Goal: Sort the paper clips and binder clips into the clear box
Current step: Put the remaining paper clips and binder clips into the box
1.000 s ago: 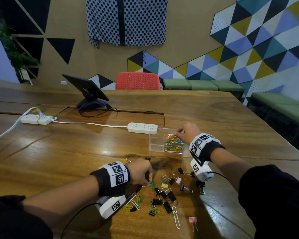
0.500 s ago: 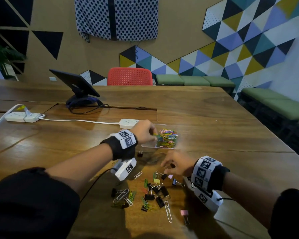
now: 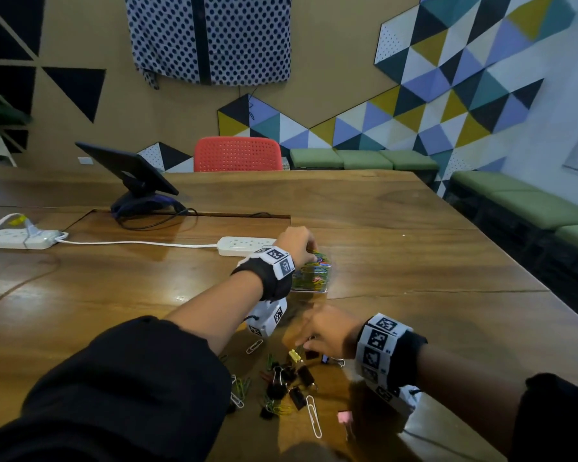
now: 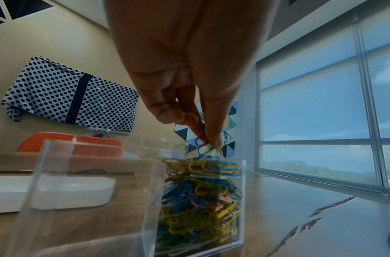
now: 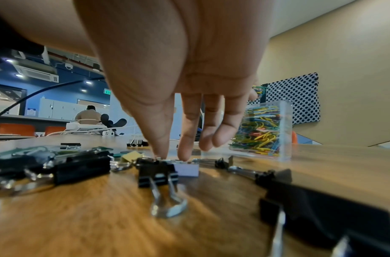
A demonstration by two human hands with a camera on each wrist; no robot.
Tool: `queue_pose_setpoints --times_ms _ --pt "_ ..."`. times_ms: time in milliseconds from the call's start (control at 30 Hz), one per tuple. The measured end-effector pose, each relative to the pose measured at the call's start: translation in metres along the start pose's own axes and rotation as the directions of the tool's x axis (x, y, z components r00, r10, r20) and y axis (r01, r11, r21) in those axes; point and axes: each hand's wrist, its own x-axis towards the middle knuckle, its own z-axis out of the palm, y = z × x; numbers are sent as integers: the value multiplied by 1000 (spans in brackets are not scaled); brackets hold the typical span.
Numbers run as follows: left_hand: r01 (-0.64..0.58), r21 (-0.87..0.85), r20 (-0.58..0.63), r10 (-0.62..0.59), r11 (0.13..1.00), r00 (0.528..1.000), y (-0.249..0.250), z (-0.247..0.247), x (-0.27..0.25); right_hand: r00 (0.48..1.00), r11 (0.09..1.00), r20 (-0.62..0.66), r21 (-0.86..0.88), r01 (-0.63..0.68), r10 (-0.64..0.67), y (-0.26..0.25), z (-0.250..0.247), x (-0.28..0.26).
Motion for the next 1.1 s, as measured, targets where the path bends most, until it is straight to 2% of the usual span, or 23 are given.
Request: queue_pose_setpoints --times_ms 267,567,767,967,1100 --pt "26 18 40 -27 999 999 3 10 4 999 1000 34 21 7 -8 -5 2 5" --pt "15 35 -91 -12 999 996 -1 7 3 995 991 64 98 -87 81 -10 0 2" --pt "63 21 5 -63 998 998 -2 2 3 984 970 106 184 -160 142 -10 -3 1" --pt "12 66 27 -14 998 1000 -7 7 -1 975 935 68 276 -221 210 -4 -7 3" --pt "-44 131 31 40 990 999 -7 7 -6 969 932 -68 297 -209 239 5 -13 4"
